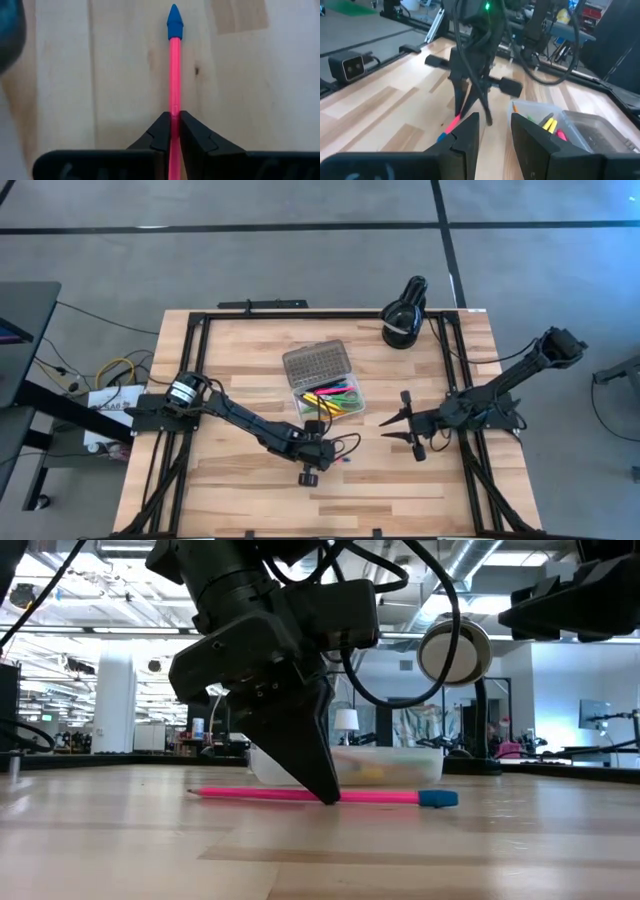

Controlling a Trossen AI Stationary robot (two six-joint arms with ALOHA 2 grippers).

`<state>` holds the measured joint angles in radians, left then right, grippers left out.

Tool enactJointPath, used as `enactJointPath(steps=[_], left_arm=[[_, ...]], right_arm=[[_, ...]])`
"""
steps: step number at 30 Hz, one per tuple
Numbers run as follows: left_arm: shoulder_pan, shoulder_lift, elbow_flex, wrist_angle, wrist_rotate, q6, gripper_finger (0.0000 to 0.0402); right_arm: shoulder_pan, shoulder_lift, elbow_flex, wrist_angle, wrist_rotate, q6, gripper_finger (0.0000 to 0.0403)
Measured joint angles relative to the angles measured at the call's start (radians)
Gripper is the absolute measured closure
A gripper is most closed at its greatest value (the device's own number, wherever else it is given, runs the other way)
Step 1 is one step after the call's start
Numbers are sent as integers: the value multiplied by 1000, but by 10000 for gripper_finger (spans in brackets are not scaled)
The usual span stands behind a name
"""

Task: Pick & place school supplies into a supply box
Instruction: Put the pink pen into the transparent supply box

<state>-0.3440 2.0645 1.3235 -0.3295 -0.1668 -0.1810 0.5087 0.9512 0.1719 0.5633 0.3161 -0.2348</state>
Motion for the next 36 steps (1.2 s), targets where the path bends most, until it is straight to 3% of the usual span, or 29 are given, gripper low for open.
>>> enactJointPath(steps=[9,18,24,32,36], left_arm=[[-9,3,124,-184,-109,29,387],[-7,2,278,-405,-320,54,388],[44,-1,339,-431,-416,124,387],[212,-1,341,-434,-409,126,385],[282,-1,341,-433,-301,104,385]], right_arm=[[0,32,0,6,1,0,296],[0,32,0,6,2,10,296],[0,32,0,6,1,11,296],[2,32,0,-1,0,52,296],[2,32,0,-15,0,63,296]])
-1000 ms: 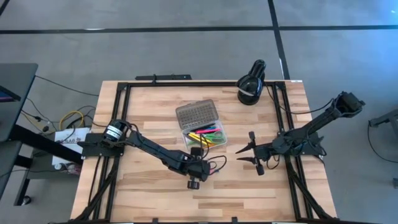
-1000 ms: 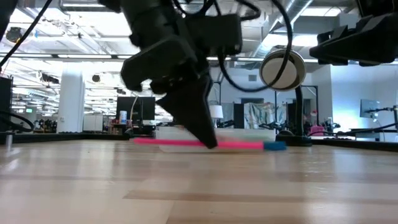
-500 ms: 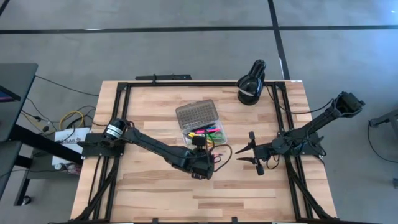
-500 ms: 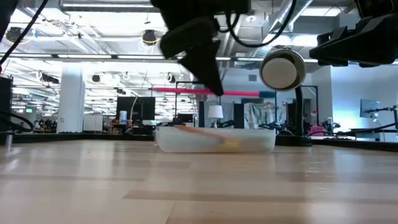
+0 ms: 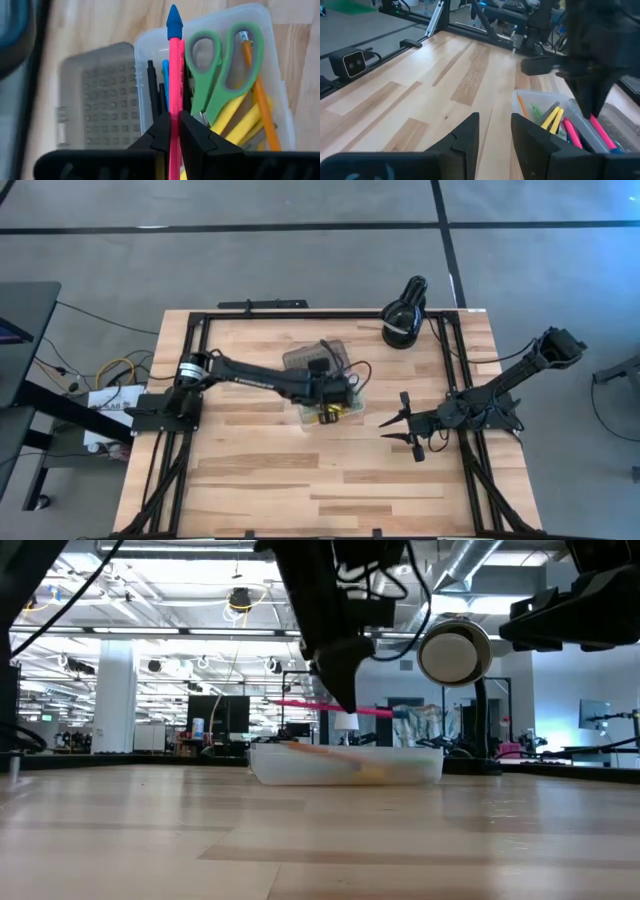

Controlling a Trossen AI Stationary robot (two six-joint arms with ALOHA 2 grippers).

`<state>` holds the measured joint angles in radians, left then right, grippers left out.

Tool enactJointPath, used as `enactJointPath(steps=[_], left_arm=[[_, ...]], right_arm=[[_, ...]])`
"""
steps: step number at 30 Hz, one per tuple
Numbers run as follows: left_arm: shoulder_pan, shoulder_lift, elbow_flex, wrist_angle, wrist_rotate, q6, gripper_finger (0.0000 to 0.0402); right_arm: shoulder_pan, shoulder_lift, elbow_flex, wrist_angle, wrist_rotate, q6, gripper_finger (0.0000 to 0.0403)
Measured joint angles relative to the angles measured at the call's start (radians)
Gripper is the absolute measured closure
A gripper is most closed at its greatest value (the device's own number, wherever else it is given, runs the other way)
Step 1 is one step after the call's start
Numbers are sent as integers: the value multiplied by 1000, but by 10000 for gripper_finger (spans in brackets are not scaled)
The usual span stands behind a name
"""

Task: Pick & place school supplies into a supply box
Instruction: Put the pink pen into the transparent supply box

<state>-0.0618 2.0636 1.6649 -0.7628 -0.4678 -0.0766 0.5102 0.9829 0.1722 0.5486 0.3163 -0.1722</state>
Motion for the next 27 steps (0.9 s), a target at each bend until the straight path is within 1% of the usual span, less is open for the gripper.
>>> enactJointPath(steps=[3,10,18,25,27], left_arm=[[37,-2,-24,38,70,-11,385],[62,-1,-78,78,149,-14,370],[61,-1,-84,72,147,-2,363],[60,-1,-84,73,145,31,361],[60,-1,-84,73,145,35,354]], right_arm=[[0,0,0,-14,0,1,296],[0,0,0,-19,0,-3,296],[-19,0,0,-17,-1,-18,296],[-49,0,0,-17,-1,15,296],[-50,0,0,-17,0,16,296]])
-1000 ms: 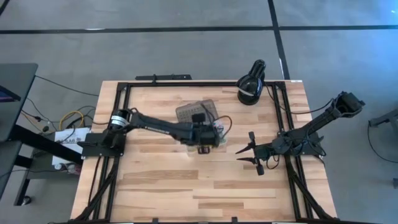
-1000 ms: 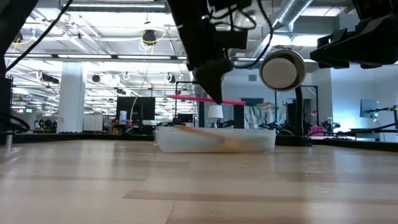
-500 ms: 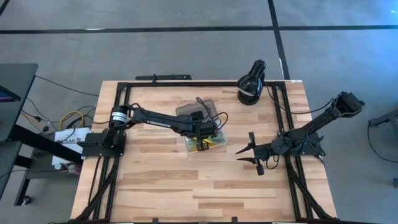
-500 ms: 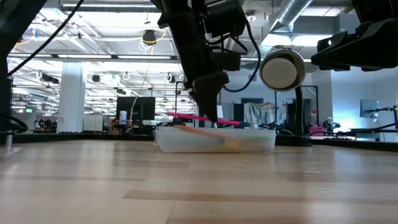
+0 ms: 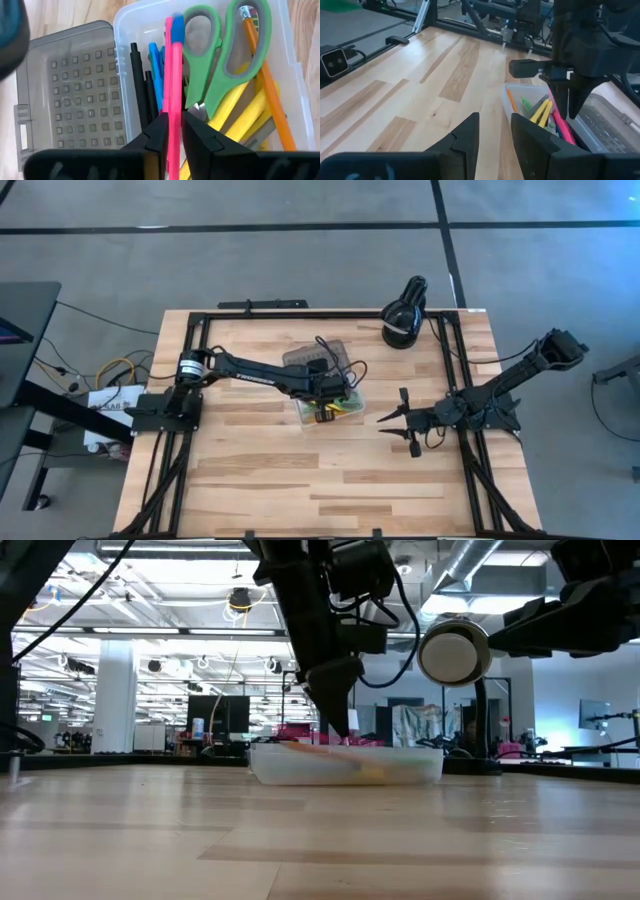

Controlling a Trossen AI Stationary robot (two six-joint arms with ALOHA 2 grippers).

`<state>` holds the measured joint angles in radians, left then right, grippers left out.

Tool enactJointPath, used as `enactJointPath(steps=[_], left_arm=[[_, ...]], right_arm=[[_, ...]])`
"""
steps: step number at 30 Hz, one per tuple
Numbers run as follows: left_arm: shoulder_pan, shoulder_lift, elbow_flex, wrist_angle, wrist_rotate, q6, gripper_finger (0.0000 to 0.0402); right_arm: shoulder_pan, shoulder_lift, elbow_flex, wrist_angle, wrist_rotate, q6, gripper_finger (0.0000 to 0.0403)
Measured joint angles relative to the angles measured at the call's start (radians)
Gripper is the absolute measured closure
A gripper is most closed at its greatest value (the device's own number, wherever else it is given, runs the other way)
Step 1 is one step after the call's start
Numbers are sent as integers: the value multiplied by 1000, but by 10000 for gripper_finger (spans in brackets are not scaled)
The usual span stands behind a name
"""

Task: Pick & place school supplies into a supply box
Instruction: Put the pink pen into the transparent supply box, then close the transparent supply box

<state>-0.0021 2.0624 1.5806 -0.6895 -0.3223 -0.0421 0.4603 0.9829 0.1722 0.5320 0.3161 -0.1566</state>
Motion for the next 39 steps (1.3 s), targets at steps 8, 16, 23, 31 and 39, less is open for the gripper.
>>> enactJointPath(steps=[8,16,23,31,39], left_arm=[[-4,0,0,-6,-17,16,277],[-38,-76,0,-161,-200,15,247],[-2,-126,-41,-203,-218,55,250],[155,-221,-249,-19,-144,115,250],[300,-274,-396,221,-8,212,250]], right_arm=[[0,0,0,40,0,0,296],[-40,70,1,190,0,42,296],[-75,281,23,390,0,71,296],[-73,532,178,450,3,71,296],[-116,743,348,452,114,118,296]])
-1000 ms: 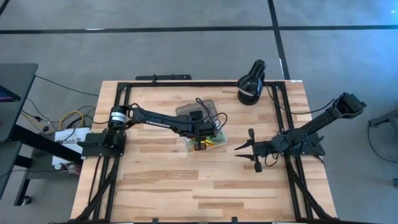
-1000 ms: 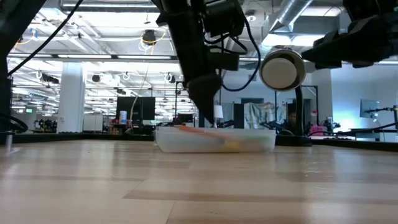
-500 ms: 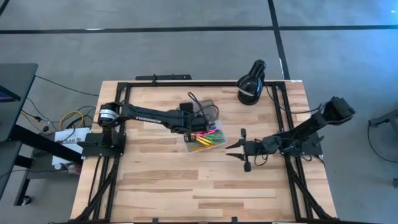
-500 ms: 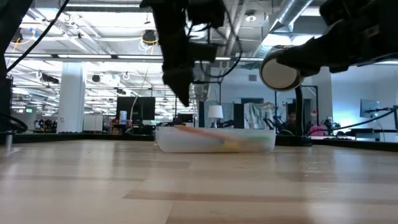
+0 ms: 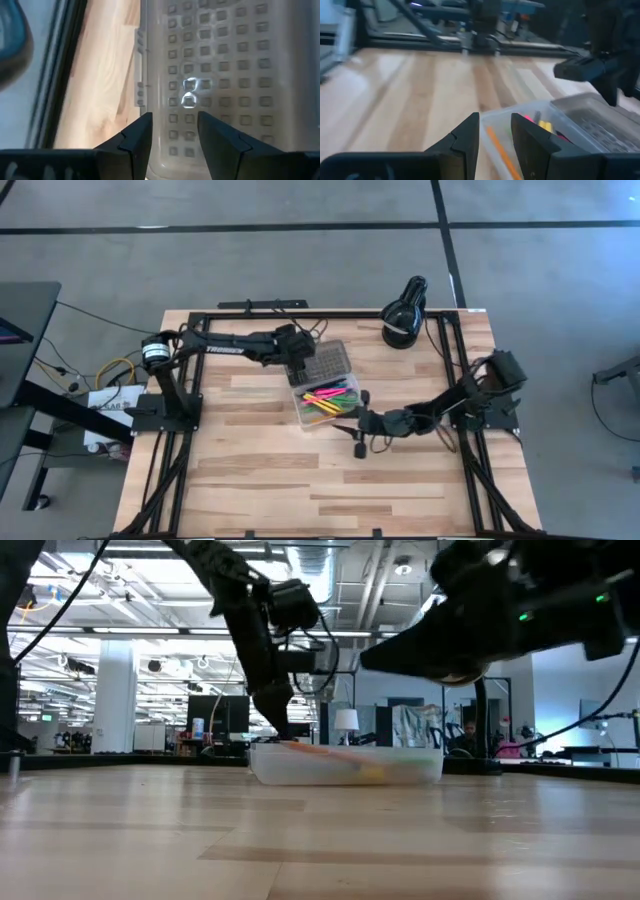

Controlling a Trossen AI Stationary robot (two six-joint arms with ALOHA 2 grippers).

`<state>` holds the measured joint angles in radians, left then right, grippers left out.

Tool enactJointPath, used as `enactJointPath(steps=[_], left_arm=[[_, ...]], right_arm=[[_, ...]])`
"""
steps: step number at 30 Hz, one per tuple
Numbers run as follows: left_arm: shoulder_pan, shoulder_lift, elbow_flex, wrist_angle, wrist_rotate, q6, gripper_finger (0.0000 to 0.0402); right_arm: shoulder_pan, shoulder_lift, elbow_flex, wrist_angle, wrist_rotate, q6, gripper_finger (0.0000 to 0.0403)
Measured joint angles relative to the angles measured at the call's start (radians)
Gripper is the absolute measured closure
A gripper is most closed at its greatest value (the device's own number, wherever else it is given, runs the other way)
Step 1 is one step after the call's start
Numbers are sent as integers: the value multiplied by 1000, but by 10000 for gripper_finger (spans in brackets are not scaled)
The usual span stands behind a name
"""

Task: Pick & place school supplies into a supply box
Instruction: Close the transparent supply box

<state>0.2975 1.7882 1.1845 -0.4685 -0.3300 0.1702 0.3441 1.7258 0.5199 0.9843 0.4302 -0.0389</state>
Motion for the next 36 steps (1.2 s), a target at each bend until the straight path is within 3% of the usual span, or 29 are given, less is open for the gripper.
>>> enactJointPath(steps=[11,20,36], left_arm=[[90,0,-72,135,154,55,251],[93,1,-76,19,238,55,251],[30,1,-76,-123,243,-5,251]], right_arm=[[-39,179,140,0,69,58,296],[-36,207,160,-4,67,46,296],[-14,203,160,5,69,12,296]])
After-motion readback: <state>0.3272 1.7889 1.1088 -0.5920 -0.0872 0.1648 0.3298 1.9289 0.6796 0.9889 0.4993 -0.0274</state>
